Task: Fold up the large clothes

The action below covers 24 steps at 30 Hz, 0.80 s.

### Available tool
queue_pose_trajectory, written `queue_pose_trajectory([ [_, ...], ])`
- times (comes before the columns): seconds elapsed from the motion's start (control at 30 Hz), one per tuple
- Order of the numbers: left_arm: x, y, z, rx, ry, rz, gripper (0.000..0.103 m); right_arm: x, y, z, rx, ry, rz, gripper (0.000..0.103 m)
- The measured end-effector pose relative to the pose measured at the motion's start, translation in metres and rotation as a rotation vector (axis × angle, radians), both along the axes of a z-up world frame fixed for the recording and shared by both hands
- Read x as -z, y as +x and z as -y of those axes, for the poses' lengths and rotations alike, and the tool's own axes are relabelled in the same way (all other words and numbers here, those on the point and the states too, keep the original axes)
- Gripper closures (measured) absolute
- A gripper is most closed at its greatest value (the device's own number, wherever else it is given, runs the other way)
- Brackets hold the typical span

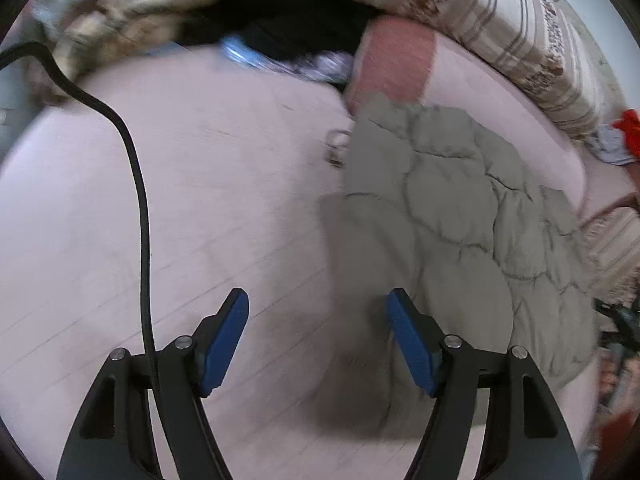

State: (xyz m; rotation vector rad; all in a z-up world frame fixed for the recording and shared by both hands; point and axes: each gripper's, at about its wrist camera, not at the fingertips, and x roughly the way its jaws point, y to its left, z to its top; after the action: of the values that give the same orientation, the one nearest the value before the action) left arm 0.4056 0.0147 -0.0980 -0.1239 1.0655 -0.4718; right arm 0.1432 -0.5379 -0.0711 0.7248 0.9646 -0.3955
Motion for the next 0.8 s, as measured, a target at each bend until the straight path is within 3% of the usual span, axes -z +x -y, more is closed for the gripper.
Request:
queue_pose_trajectory([
  [0.23,0.057,0.052,0.001,0.082,-0.276,-0.197,0.013,0.054,0.036,0.028,-0.09,0.281,0.07,0.0],
  [0.4,0.058,0.05,0.013,0.145,-0.29,-0.146,0.011,0.066,0.055,0.032,-0.17,0.349,0.141,0.0],
  [0.5,0.059,0.048,0.017,0.162,-0.332,-0.164,0.011,0.067,0.058,0.03,-0.197,0.347,0.157,0.0],
  [0.57,0.057,0.041,0.022,0.192,-0.359,-0.186,0.027,0.066,0.059,0.028,-0.204,0.347,0.165,0.0],
  [0.6,0.052,0.034,0.026,0.203,-0.363,-0.181,0.035,0.064,0.058,0.025,-0.206,0.356,0.169,0.006],
  [0.63,0.043,0.025,0.03,0.205,-0.327,-0.141,0.042,0.063,0.057,0.024,-0.203,0.361,0.171,0.02],
  [0.73,0.029,0.008,0.035,0.215,-0.29,-0.109,0.052,0.055,0.049,0.014,-0.198,0.396,0.2,0.039],
  [0.8,0.022,-0.005,0.031,0.219,-0.292,-0.111,0.054,0.045,0.039,0.007,-0.203,0.389,0.206,0.045],
])
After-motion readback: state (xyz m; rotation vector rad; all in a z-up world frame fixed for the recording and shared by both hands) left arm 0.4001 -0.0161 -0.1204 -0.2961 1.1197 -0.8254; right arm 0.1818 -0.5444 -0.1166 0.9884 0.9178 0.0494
